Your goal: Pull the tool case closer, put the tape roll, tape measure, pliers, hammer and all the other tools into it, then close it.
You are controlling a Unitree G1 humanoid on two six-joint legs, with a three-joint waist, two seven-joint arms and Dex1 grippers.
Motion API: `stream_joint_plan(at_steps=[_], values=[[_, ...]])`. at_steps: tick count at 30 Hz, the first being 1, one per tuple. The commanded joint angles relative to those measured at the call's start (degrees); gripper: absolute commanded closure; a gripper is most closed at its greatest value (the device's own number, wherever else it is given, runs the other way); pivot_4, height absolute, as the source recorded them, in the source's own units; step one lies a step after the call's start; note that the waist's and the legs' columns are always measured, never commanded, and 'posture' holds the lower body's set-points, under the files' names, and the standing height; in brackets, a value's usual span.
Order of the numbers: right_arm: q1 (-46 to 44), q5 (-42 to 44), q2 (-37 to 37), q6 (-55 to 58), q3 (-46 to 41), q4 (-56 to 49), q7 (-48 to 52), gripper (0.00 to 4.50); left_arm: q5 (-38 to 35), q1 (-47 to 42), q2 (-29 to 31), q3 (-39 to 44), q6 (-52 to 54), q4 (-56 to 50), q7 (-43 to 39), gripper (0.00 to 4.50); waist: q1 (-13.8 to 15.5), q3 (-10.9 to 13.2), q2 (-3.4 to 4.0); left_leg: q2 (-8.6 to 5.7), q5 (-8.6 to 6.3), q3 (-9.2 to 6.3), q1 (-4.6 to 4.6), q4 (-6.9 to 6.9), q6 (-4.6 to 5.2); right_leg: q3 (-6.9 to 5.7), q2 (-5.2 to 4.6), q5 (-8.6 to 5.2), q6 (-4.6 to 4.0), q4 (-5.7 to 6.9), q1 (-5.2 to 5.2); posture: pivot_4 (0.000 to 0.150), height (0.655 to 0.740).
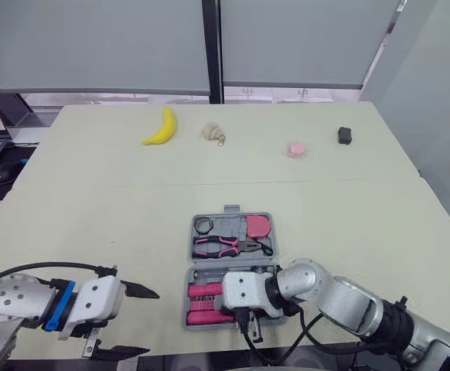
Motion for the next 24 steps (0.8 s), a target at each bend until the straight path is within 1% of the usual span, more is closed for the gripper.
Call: stream_joint_plan(at_steps=[1, 3, 4, 7, 9, 11, 15, 19, 24], values=[[5.85, 2.03, -5.92, -6.39, -11.40, -3.93, 0.73, 4.48, 0.80, -3.68, -1.89, -0.01, 4.19, 2.55, 6.08, 0.00, 0.24, -0.09, -0.14, -0.04, 0.00, -0.05, 0.03, 0.01, 0.00, -0.06, 0.00, -0.02, 0.04, -0.04, 0.03, 0.150, 0.7274], [10.44, 2.31, -9.58, -10.16, -17.77, -2.95, 0.82, 4.48, 0.74, -6.89, -3.65, -1.36, 4.71, 4.84, 7.49, 0.00, 0.44, -0.13, -0.22, -0.08, 0.00, -0.04, 0.05, 0.00, -0.01, -0.08, -0.02, -0.04, 0.10, -0.13, 0.04, 0.150, 0.7274], [11.89, 2.30, -10.62, -11.51, -19.63, -2.36, 0.87, 4.48, 0.95, -7.99, -4.29, -1.82, 4.41, 5.75, 7.78, 0.00, 0.37, -0.13, -0.22, -0.09, 0.00, 0.00, 0.00, 0.00, -0.01, -0.04, -0.02, -0.01, 0.15, -0.17, 0.11, 0.150, 0.7274], [16.95, 0.67, -15.60, -14.58, -26.36, 2.45, 0.53, 4.50, 1.82, -12.49, -6.88, -3.99, 2.08, 10.19, 7.75, 0.61, 0.05, -0.12, -0.23, -0.12, 0.00, 0.17, -0.01, 0.00, 0.00, 0.08, 0.00, 0.04, 0.23, -0.17, 0.09, 0.150, 0.7274], [18.65, -0.90, -16.58, -16.33, -28.40, 5.61, -0.81, 4.50, 3.60, -14.71, -8.20, -5.47, 0.10, 13.13, 8.30, 1.21, -0.23, -0.12, -0.23, -0.13, 0.00, 0.24, 0.01, 0.00, 0.00, 0.13, 0.02, 0.09, 0.22, -0.19, 0.09, 0.150, 0.7274], [19.12, -3.39, -16.63, -18.41, -28.07, 8.39, -1.89, 4.50, 6.13, -16.45, -8.92, -7.38, -3.41, 16.89, 8.24, 1.86, -0.49, -0.12, -0.24, -0.08, 0.00, 0.28, 0.03, -0.01, 0.00, 0.19, 0.03, 0.22, 0.00, -0.17, 0.07, 0.150, 0.7274], [18.06, -6.30, -14.88, -20.04, -25.62, 11.83, -2.35, 4.50, 10.76, -18.80, -9.44, -11.24, -10.59, 24.24, 7.62, 3.18, -0.46, -0.12, -0.23, -0.03, 0.00, 0.21, 0.05, -0.05, 0.00, 0.22, 0.20, 0.19, -0.05, -0.10, 0.03, 0.150, 0.7274], [15.61, -9.05, -12.64, -21.21, -20.91, 17.01, -0.96, 4.50, 14.17, -21.86, -12.75, -14.69, -15.02, 30.29, 9.58, 4.49, -0.19, -0.12, -0.23, -0.08, 0.00, 0.24, 0.02, -0.02, 0.00, 0.21, 0.20, 0.21, -0.05, -0.09, 0.04, 0.150, 0.7274], [13.42, -10.88, -10.72, -23.22, -18.40, 21.95, 0.18, 4.50, 16.30, -24.38, -15.94, -17.46, -16.17, 31.99, 11.34, 4.49, 0.00, -0.12, -0.24, -0.15, 0.00, 0.33, -0.02, 0.06, 0.00, 0.18, 0.11, 0.28, 0.05, -0.13, 0.05, 0.150, 0.7274]])
